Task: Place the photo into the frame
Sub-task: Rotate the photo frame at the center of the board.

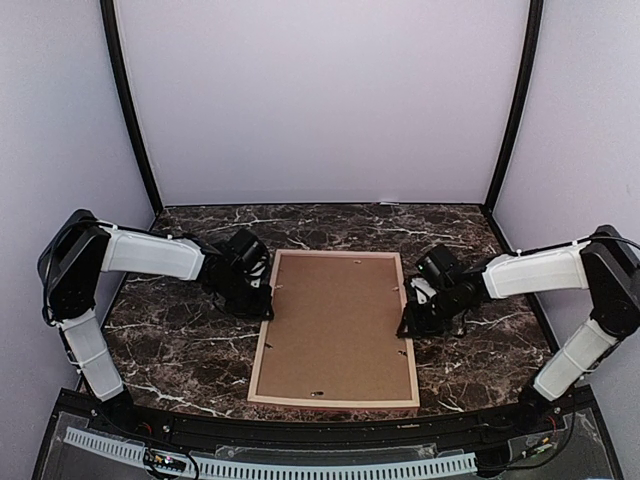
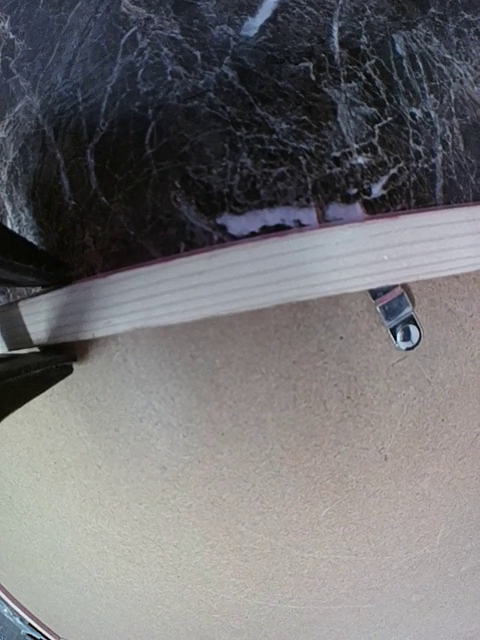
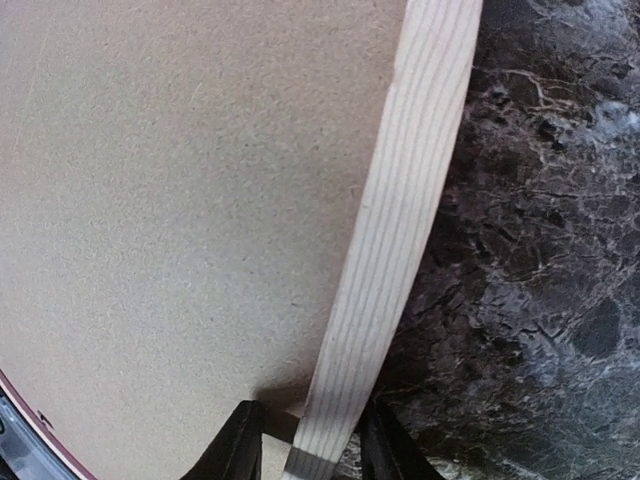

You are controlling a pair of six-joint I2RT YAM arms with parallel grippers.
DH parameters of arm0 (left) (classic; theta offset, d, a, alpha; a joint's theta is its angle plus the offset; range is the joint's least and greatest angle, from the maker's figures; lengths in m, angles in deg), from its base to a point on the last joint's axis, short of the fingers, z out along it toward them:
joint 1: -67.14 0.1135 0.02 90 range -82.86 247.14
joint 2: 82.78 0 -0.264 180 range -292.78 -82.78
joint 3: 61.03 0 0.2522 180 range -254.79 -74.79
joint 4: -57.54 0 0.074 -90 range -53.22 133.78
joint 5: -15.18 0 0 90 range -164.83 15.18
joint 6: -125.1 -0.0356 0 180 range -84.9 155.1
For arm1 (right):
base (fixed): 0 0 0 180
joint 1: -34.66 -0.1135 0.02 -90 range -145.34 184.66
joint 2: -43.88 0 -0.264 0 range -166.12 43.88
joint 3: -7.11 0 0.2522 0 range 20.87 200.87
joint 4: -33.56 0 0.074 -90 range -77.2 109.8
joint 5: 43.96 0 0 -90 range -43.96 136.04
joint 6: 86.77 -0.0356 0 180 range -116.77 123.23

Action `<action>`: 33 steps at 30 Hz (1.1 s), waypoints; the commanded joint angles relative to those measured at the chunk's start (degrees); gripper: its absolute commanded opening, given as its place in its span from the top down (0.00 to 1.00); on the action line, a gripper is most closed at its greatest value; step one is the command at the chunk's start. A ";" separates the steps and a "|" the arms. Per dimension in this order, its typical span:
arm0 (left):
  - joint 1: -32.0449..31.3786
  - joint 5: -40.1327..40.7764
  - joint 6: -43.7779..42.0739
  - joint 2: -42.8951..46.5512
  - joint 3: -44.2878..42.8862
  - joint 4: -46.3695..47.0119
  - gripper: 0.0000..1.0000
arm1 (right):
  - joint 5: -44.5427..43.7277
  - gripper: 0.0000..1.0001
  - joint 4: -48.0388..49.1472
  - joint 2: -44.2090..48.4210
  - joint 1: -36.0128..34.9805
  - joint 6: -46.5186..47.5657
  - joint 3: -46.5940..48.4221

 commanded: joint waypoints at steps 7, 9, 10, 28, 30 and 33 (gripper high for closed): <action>-0.50 -0.39 -0.33 3.10 2.10 -0.68 0.57 | -5.46 0.76 -1.14 -8.17 2.46 3.21 5.04; -0.48 0.41 -0.77 3.82 1.91 -1.00 0.49 | -5.72 0.79 -1.15 -9.33 2.98 3.95 5.86; -0.48 1.09 -0.99 4.22 1.67 -1.20 0.46 | -5.81 0.80 -1.25 -9.75 3.26 4.37 6.29; 3.34 5.58 -11.99 7.07 -4.85 -3.50 0.13 | -6.56 0.88 -4.96 -18.13 6.32 20.05 18.12; 4.03 5.28 -13.45 6.39 -6.43 -2.78 0.12 | -5.59 0.88 -5.29 -18.32 6.32 22.35 19.47; 5.79 3.92 -15.20 4.90 -7.92 -0.64 0.12 | -4.54 0.89 -6.18 -18.70 6.30 26.86 21.95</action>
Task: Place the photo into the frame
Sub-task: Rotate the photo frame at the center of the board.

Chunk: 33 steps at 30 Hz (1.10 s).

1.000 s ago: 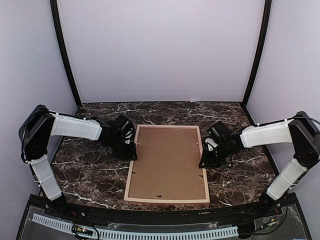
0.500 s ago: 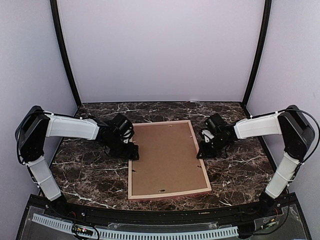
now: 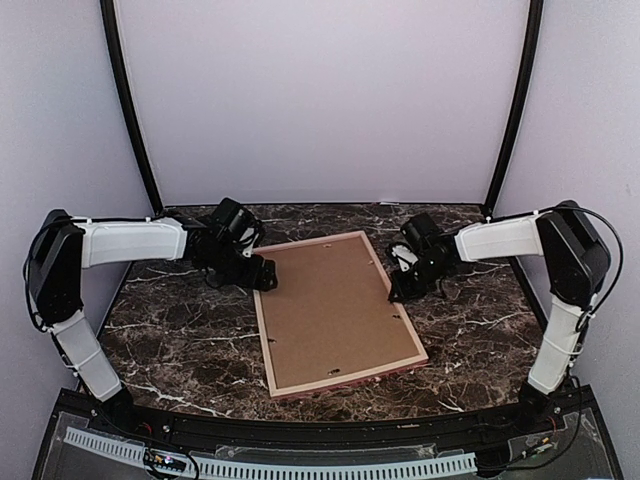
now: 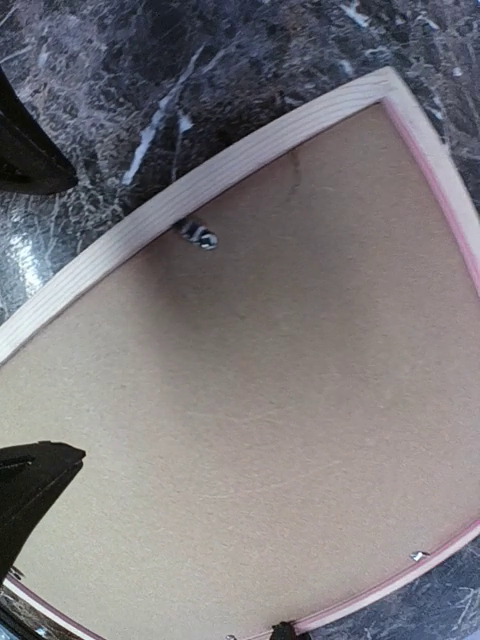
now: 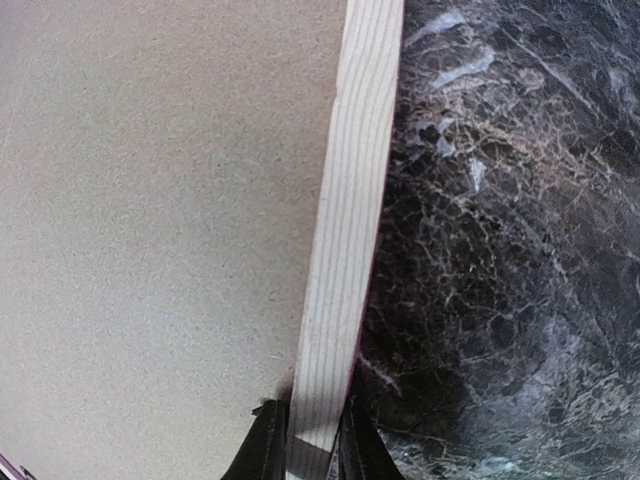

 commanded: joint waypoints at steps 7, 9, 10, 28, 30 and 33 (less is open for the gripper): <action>6.12 -5.88 -8.23 -1.92 -6.35 5.77 0.11 | 2.57 0.89 -3.95 -3.98 -0.24 18.36 5.21; 6.76 -6.46 -9.97 -2.83 -7.54 6.75 0.11 | 3.55 0.90 -4.48 -5.05 -0.74 20.00 5.84; 6.93 -6.57 -11.33 -3.23 -7.96 7.07 0.11 | 3.93 0.90 -5.01 -5.51 -0.99 20.85 6.22; 8.43 -10.16 -25.98 -16.76 -18.24 -2.59 0.11 | 7.45 0.46 -2.79 -2.96 -0.16 19.86 8.36; 8.75 -10.63 -26.07 -17.66 -18.53 -2.62 0.12 | 7.48 0.44 -2.44 -1.78 0.36 18.63 8.19; 9.27 -11.15 -25.74 -18.83 -18.87 -2.37 0.16 | 6.85 0.44 -2.31 -0.30 0.61 16.67 7.77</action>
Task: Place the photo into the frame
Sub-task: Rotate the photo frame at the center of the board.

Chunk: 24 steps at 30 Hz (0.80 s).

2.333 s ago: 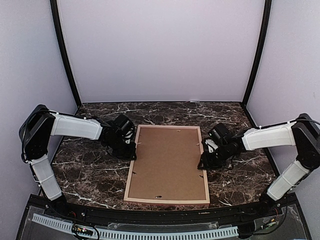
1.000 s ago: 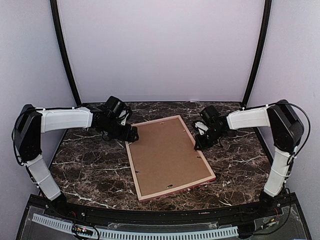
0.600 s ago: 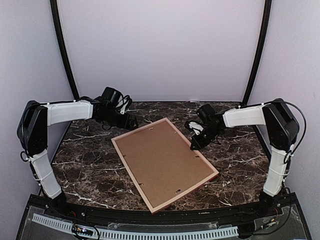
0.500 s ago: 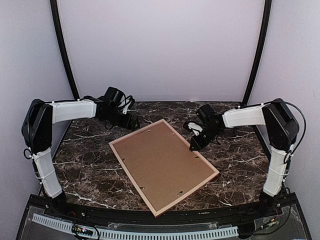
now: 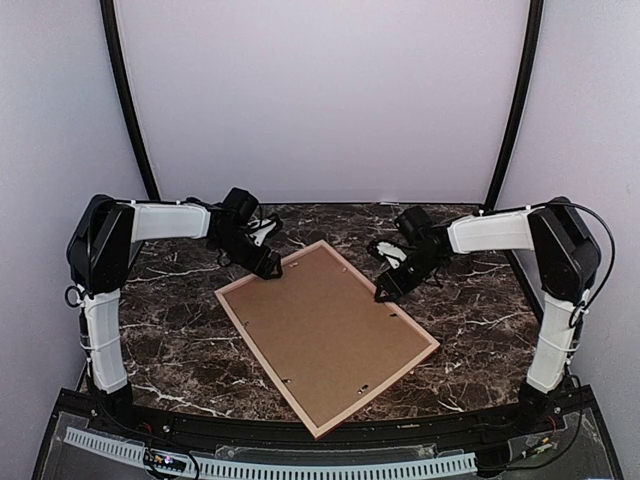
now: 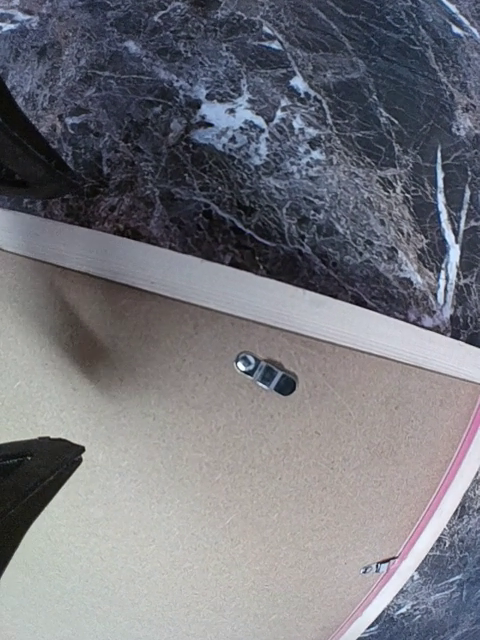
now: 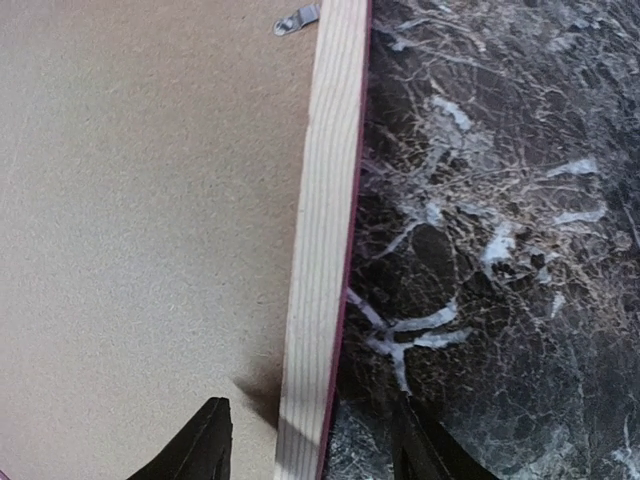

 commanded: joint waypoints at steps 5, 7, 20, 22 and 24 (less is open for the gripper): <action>1.85 -3.46 -1.14 -2.43 -1.99 -1.20 0.26 | 0.42 0.45 2.66 6.56 0.91 -7.39 -2.54; 2.07 -3.56 -1.13 -2.88 -1.99 -1.15 0.31 | 1.00 0.44 3.71 7.75 0.88 -9.46 -4.43; 2.46 -0.59 1.98 -3.89 -1.21 -2.45 0.61 | 3.60 0.44 4.98 10.99 1.00 -16.61 -7.96; 2.51 0.25 3.52 -3.58 -0.38 -1.97 0.65 | 3.42 0.44 4.88 11.03 1.01 -17.53 -8.04; 2.47 0.61 5.14 -3.08 0.72 -1.13 0.70 | 2.77 0.43 4.76 10.93 1.13 -18.67 -8.07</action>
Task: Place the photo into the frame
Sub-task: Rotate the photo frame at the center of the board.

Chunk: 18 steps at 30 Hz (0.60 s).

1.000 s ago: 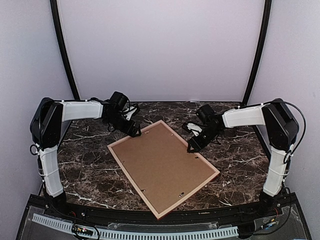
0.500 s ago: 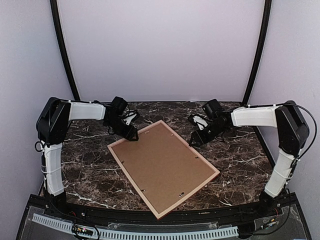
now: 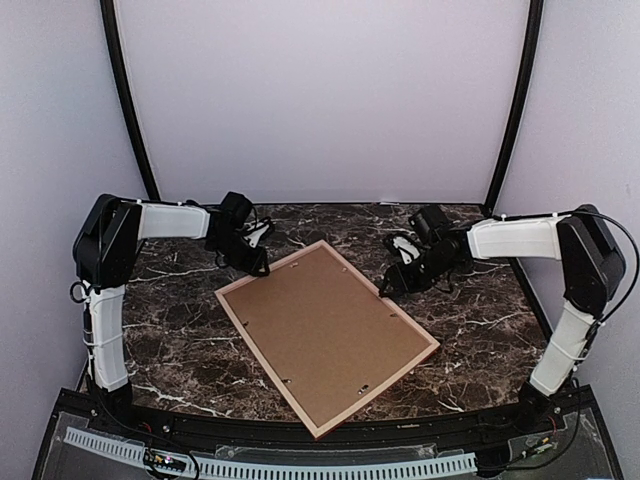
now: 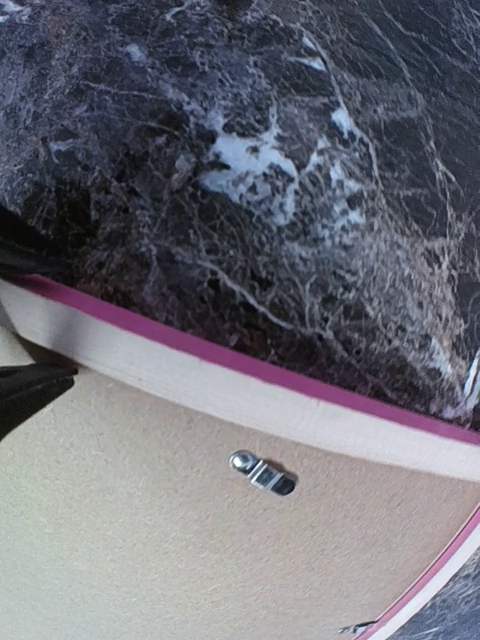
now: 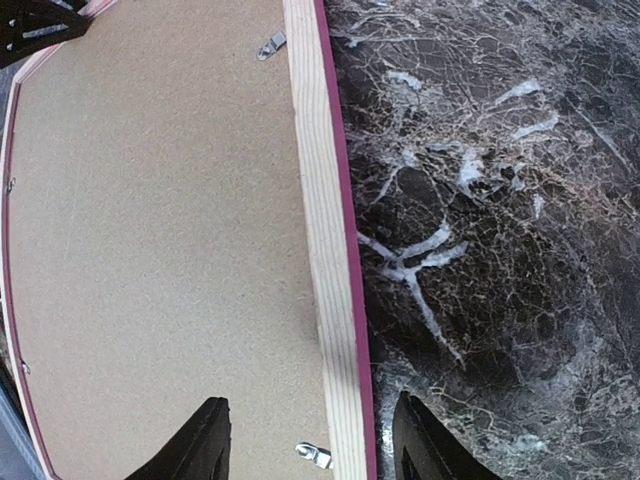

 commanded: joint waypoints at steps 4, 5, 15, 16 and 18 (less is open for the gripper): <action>-0.01 2.01 7.20 2.42 5.07 1.24 0.79 | -1.40 0.43 1.06 2.61 0.90 -5.96 -1.50; -0.01 2.26 7.81 3.05 6.57 2.31 0.81 | -1.76 0.43 0.96 3.07 1.13 -6.49 -1.80; -0.01 5.02 16.79 10.67 19.16 8.45 0.85 | -6.02 0.41 -0.63 8.01 2.04 -11.00 -4.77; -0.01 5.04 17.87 11.88 19.99 8.74 0.85 | -6.61 0.41 -0.79 8.64 2.03 -11.57 -5.30; -0.01 4.92 19.59 13.80 22.67 10.06 0.85 | -8.32 0.41 -1.14 10.10 2.00 -12.62 -6.42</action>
